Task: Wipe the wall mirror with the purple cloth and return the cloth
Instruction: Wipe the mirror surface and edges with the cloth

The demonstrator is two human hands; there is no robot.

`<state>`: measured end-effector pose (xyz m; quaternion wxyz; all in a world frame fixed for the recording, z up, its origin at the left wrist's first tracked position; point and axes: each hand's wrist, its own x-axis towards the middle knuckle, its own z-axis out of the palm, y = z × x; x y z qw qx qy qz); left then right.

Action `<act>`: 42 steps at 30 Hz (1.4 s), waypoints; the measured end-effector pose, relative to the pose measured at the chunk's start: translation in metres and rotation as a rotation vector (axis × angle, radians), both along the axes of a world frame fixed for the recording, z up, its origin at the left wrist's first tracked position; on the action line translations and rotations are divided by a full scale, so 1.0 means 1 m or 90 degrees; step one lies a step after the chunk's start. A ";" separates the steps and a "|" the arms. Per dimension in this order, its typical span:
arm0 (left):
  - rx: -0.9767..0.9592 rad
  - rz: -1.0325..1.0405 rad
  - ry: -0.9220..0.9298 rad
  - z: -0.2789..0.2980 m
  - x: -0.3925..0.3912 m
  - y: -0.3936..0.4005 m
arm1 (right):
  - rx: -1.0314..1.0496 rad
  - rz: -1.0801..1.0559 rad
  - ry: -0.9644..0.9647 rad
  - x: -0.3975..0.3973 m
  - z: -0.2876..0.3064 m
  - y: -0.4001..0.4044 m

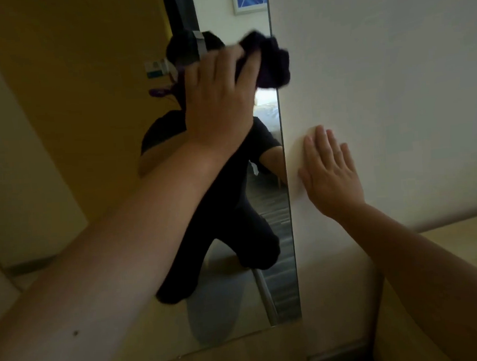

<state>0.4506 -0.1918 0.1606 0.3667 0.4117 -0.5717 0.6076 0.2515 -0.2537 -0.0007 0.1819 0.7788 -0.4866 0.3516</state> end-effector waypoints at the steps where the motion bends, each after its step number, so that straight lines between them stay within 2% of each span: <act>1: 0.004 0.004 -0.015 -0.017 0.001 0.001 | -0.003 0.003 -0.005 0.000 -0.001 -0.001; 12: 0.240 -0.038 -0.114 -0.277 0.005 0.017 | -0.074 0.021 -0.043 0.002 -0.010 -0.010; 17: 0.246 -0.068 -0.094 -0.313 0.005 0.020 | -0.097 0.032 -0.050 0.001 -0.012 -0.011; 22: 0.354 -0.058 -0.162 -0.354 0.020 0.036 | -0.054 0.036 -0.055 -0.004 -0.024 -0.003; 25: 0.438 -0.065 -0.149 -0.355 0.022 0.053 | -0.016 0.055 -0.045 -0.009 -0.022 0.003; 28: 0.493 -0.070 -0.103 -0.341 0.024 0.068 | 0.020 0.098 -0.128 -0.002 -0.012 0.022; 31: 0.447 -0.063 0.040 -0.327 0.049 0.087 | -0.036 0.151 -0.190 0.029 -0.014 0.055; 33: 0.415 -0.050 0.086 -0.316 0.078 0.109 | -0.085 0.230 -0.193 0.062 -0.025 0.081; 36: 0.401 -0.001 0.137 -0.301 0.131 0.147 | -0.082 0.324 -0.129 0.117 -0.052 0.113; 39: 0.372 0.044 0.179 -0.295 0.182 0.182 | -0.092 0.338 -0.034 0.168 -0.082 0.134; 42: 0.312 0.080 0.173 -0.297 0.228 0.209 | -0.120 0.333 0.046 0.209 -0.108 0.145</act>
